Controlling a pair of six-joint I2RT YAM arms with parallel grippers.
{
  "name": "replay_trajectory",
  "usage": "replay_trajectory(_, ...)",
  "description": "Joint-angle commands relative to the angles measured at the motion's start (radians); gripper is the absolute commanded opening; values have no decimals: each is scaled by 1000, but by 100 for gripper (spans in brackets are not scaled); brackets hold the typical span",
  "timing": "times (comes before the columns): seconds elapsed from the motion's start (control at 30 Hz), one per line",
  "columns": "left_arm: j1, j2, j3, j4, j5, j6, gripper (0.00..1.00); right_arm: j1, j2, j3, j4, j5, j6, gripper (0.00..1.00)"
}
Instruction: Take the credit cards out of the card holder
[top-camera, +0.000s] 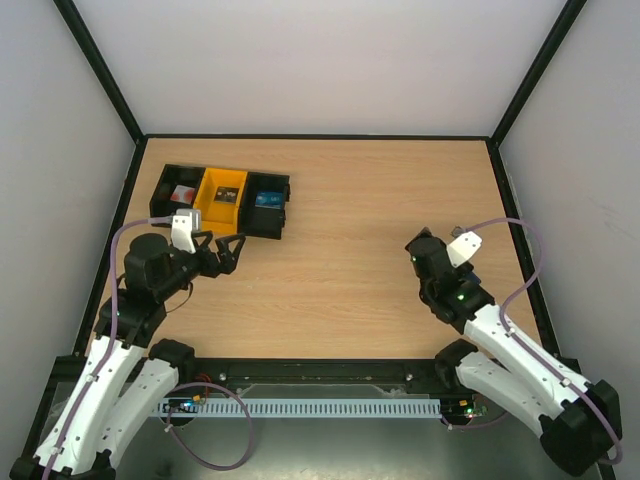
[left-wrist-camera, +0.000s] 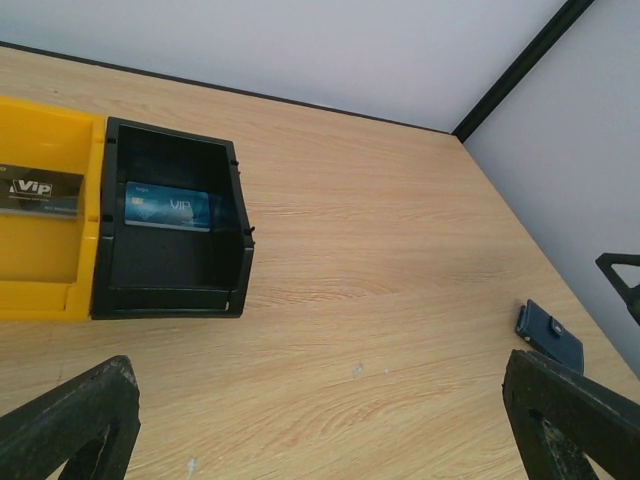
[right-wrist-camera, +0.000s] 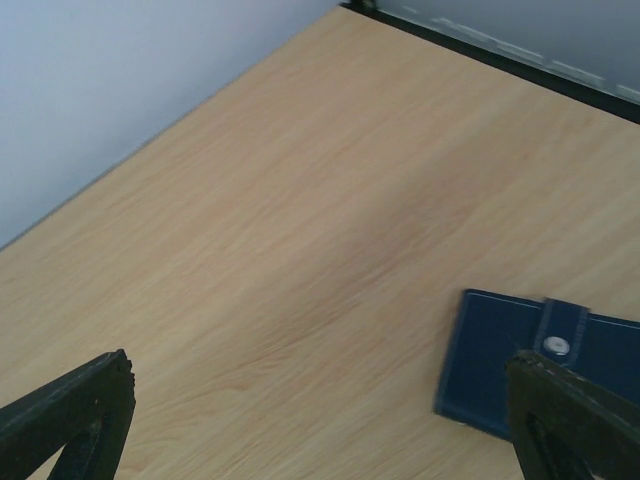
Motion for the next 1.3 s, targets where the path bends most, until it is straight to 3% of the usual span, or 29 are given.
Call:
replay_trajectory(0.0,6,2,-13,-5,-19,19,100,-123,20,-64,55,-51,23,98)
replay_trajectory(0.2,6,9,-18,-6,-30,19,100,-305,103,-112,148,-141,32,98)
replay_trajectory(0.4,6,11,-20,-10,-64,13,100,-505,212,-169,300,-347,-5,98)
replay_trajectory(0.53,6,20,-16,-13,-82,10,100,-578,315,-169,354,-411,-30,98)
replay_trajectory(0.97,6,23,-18,-15,-84,11,100,-582,574,-107,366,-631,-141,100)
replay_trajectory(1.1,6,22,-18,-14,-84,11,100,-572,637,-100,394,-754,-172,96)
replay_trajectory(1.27,7,22,-18,-10,-83,11,100,-471,694,-68,397,-810,-195,90)
